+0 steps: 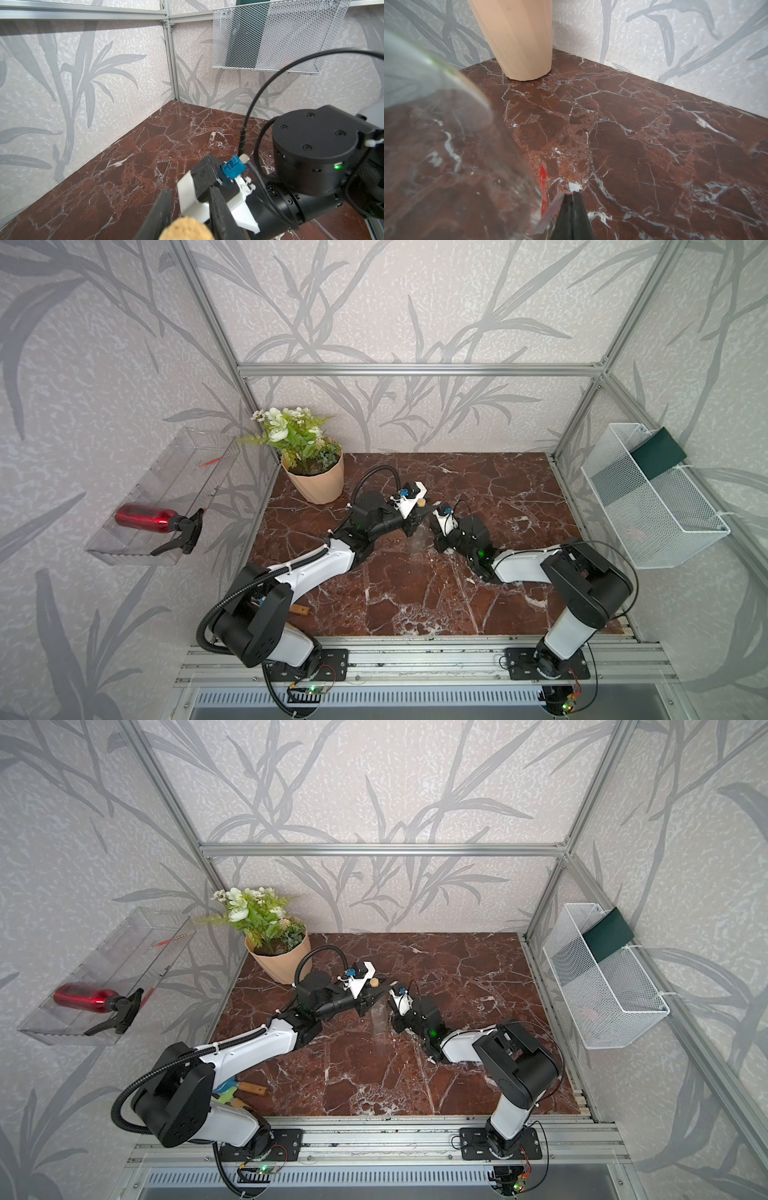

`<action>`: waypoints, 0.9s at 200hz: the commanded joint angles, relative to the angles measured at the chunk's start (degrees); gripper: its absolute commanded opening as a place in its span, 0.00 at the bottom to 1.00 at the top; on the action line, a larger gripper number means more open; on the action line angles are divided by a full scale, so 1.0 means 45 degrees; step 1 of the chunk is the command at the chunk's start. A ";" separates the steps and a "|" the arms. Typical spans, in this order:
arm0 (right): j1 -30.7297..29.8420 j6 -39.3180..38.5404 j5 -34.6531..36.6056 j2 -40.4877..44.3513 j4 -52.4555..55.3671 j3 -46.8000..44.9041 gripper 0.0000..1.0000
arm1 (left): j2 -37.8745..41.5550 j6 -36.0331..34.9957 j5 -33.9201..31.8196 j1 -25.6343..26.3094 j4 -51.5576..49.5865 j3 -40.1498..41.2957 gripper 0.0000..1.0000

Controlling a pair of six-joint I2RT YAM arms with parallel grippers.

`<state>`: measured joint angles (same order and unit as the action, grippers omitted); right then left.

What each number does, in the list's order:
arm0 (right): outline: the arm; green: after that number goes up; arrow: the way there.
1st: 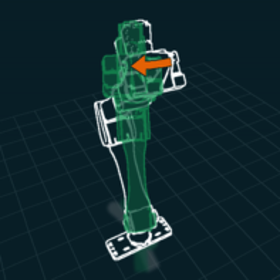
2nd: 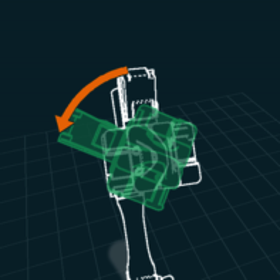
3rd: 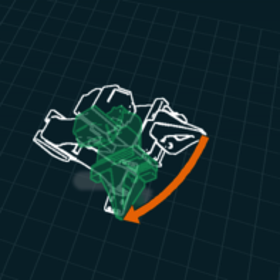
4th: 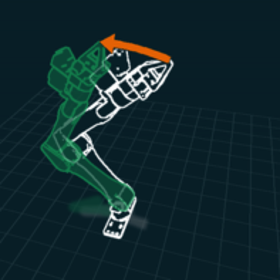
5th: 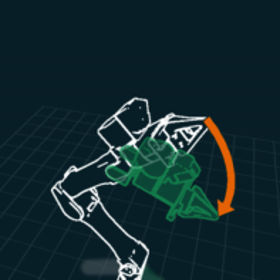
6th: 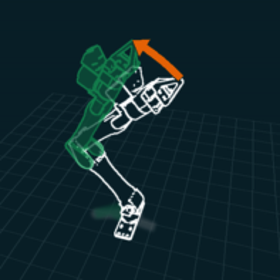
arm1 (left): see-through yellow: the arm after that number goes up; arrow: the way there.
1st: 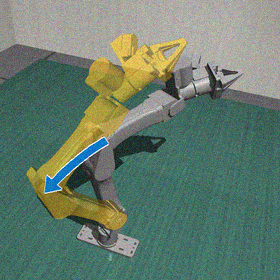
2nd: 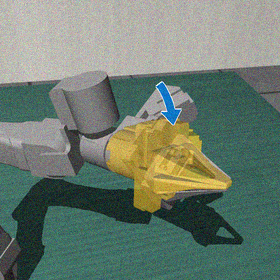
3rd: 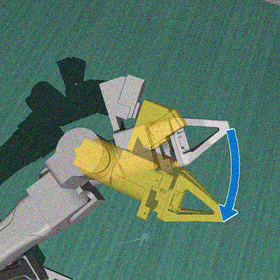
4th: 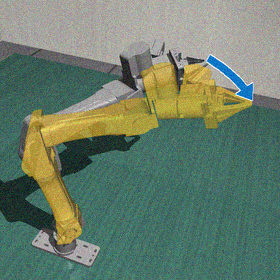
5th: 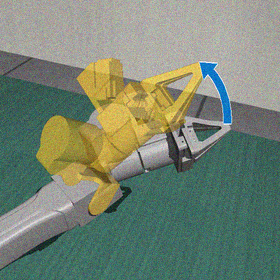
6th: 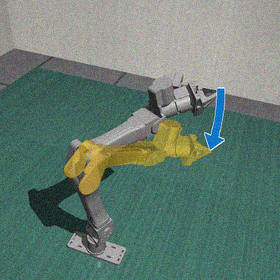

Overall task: Remove the label from the bottle
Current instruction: Tear open the label from the bottle.

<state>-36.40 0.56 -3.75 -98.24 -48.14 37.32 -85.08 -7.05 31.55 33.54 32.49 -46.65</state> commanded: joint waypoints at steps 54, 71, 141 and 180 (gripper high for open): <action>0.0542 0.0003 0.0618 -0.0487 -0.0293 0.0647 0.00 | -0.1798 -0.0035 0.0645 0.0260 -0.6531 0.1903 0.00; 0.0604 0.0013 0.0613 -0.0543 -0.0301 0.0702 0.00 | -0.1815 -0.0035 0.0645 0.0246 -0.6555 0.1892 0.00; 0.0848 -0.0026 0.0560 -0.0860 -0.0411 0.0983 0.00 | -0.1817 -0.0035 0.0642 0.0246 -0.6558 0.1910 0.00; 0.0936 0.0013 0.0414 -0.0995 -0.0448 0.1130 0.00 | -0.1845 -0.0019 0.0623 0.0244 -0.6536 0.1911 0.00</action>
<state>-32.40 0.56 -2.00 -101.82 -48.64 40.99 -85.25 -7.14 32.08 33.56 32.88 -46.63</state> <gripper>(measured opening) 0.041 0.293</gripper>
